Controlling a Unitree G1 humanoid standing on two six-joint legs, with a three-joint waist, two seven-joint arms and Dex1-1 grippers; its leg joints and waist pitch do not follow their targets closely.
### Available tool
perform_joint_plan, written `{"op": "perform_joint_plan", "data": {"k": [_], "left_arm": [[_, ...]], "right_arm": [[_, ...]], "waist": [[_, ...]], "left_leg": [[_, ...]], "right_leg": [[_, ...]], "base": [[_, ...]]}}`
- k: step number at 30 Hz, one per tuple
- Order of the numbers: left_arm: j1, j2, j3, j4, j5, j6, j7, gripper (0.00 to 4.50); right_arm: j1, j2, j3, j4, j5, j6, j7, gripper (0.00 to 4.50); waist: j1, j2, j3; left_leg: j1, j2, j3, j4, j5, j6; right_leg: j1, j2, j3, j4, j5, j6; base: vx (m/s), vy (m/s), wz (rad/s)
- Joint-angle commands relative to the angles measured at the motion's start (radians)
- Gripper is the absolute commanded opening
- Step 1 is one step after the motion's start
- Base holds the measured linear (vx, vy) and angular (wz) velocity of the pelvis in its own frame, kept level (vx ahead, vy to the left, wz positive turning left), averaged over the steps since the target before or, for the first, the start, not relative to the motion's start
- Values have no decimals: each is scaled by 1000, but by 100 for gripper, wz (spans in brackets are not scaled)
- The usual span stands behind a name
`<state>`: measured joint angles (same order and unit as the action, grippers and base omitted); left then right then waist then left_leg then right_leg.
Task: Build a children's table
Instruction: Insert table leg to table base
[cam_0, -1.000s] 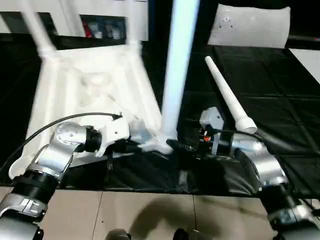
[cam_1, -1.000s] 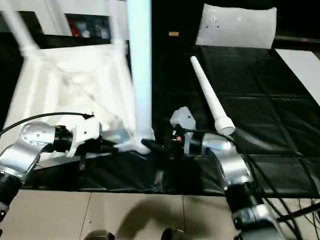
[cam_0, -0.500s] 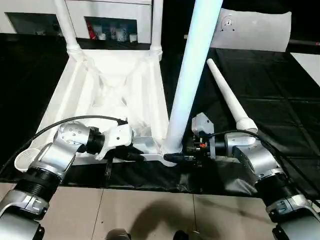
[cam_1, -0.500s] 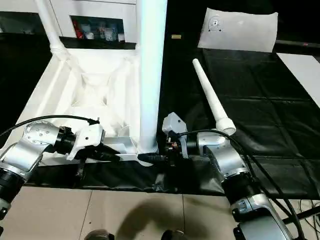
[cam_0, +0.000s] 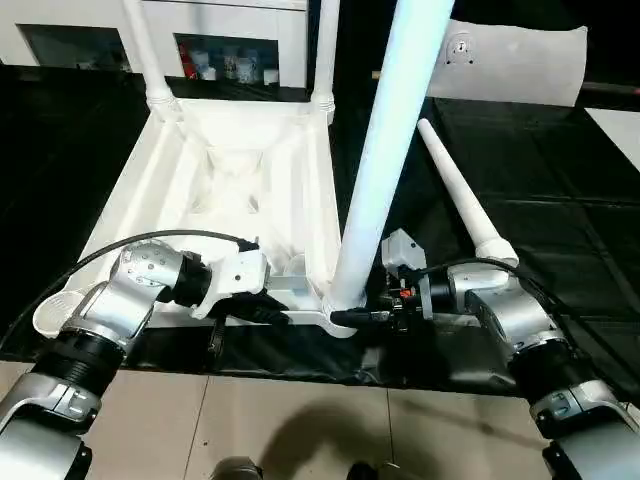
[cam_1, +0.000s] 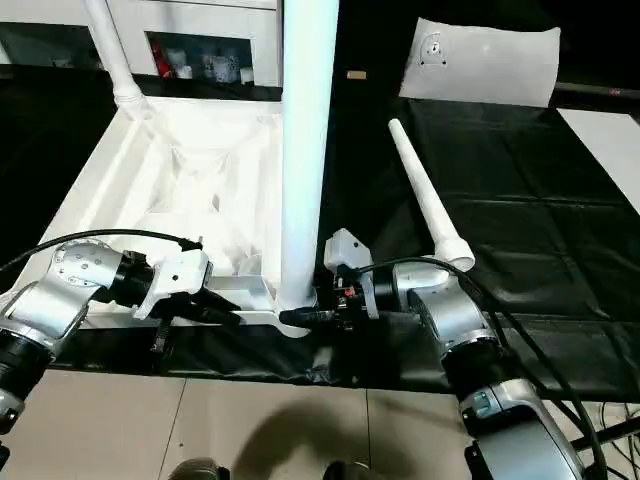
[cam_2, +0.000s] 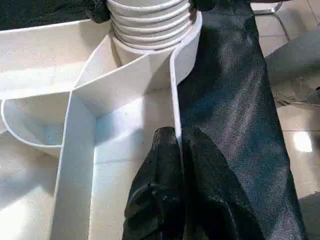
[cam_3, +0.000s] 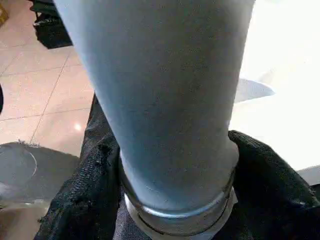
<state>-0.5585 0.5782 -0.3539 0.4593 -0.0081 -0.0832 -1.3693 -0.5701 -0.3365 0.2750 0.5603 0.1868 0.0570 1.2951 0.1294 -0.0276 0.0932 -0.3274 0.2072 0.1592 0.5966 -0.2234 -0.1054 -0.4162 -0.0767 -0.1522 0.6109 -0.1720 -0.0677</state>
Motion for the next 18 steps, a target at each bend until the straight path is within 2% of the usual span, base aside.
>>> {"op": "perform_joint_plan", "data": {"k": [1, 5, 7, 8, 9, 10, 11, 12, 13, 14, 15, 16, 17, 18], "left_arm": [[3, -5, -62, 15, 43, -9, -38, 0], [11, -12, -40, 11, 32, 24, -12, 0], [18, -29, -14, 3, 25, 61, 46, 0], [19, -33, -8, 1, 24, 69, 60, 0], [21, -40, 1, -2, 23, 84, 84, 0], [21, -42, 4, -3, 23, 89, 92, 0], [31, -78, 39, -25, 8, 147, 174, 0], [35, -91, 49, -35, 3, 166, 199, 0], [45, -120, 68, -61, -7, 210, 251, 0], [58, -151, 86, -91, -14, 255, 305, 0], [64, -171, 93, -108, -14, 281, 338, 0], [67, -184, 95, -117, -10, 295, 359, 0], [71, -197, 97, -126, -6, 308, 380, 0], [77, -235, 104, -149, 2, 347, 437, 0]], "right_arm": [[7, 2, 18, -2, -8, 9, 27, 278], [28, 17, 4, -8, 5, 30, 4, 277], [41, 51, -28, 8, 9, 42, -87, 277], [42, 59, -36, 13, 10, 44, -108, 277], [45, 72, -49, 21, 12, 48, -141, 277], [46, 76, -52, 23, 13, 49, -151, 277], [54, 117, -89, 48, 13, 42, -263, 277], [57, 130, -101, 55, 13, 42, -299, 277], [63, 158, -121, 69, 8, 39, -375, 277], [71, 187, -139, 79, 1, 39, -451, 277], [75, 203, -147, 85, -5, 40, -491, 277], [76, 214, -150, 92, -9, 37, -520, 277], [77, 226, -154, 99, -14, 33, -549, 276], [75, 260, -170, 117, -20, 33, -624, 276]], "waist": [[-4, 8, -91], [-4, 9, -89], [-4, 11, -87], [-6, 20, -84], [-8, 14, -80], [-9, 16, -80], [-14, 18, -75], [-20, 17, -64], [-23, 17, -65], [-27, 17, -64], [-36, 11, -64], [-39, 15, -68], [-50, 16, -70], [-56, 25, -72]], "left_leg": [[-17, 31, 0, -61, -4, 70], [-16, 31, 1, -61, -13, 69], [-15, 31, 0, -63, -29, 63], [-16, 31, 0, -64, -39, 58], [-13, 28, 0, -67, -73, 49], [-12, 25, -1, -67, -81, 44], [-9, 24, 0, -69, -108, 32], [0, 19, 2, -68, -153, 21], [12, 13, 0, -64, -185, 15], [9, 12, -1, -64, -185, 12], [1, 11, -4, -64, -184, 12], [3, 12, -6, -65, -179, 13], [-9, 16, -10, -68, -165, 22], [-8, 26, -15, -73, -167, 24]], "right_leg": [[81, -81, 83, -60, -176, -142], [80, -82, 83, -63, -186, -144], [79, -82, 82, -67, -214, -136], [77, -83, 82, -68, -226, -137], [79, -82, 79, -81, -287, -118], [80, -82, 78, -84, -316, -107], [76, -83, 77, -95, -384, -84], [69, -83, 68, -116, -493, -53], [68, -86, 58, -134, -592, -12], [71, -86, 52, -136, -608, 0], [76, -83, 43, -144, -620, 30], [78, -83, 41, -145, -608, 33], [87, -83, 38, -142, -568, 35], [87, -85, 38, -140, -525, 19]], "base": [[0, 0, 0], [0, 0, 0], [0, 0, 0], [0, 0, 0], [0, 0, 0], [0, 0, 0], [0, 0, 0], [0, 0, 0], [0, 0, 0], [-52, 3, -4], [0, 0, 0], [0, 0, 0], [0, 0, 0], [0, 0, 0]]}}
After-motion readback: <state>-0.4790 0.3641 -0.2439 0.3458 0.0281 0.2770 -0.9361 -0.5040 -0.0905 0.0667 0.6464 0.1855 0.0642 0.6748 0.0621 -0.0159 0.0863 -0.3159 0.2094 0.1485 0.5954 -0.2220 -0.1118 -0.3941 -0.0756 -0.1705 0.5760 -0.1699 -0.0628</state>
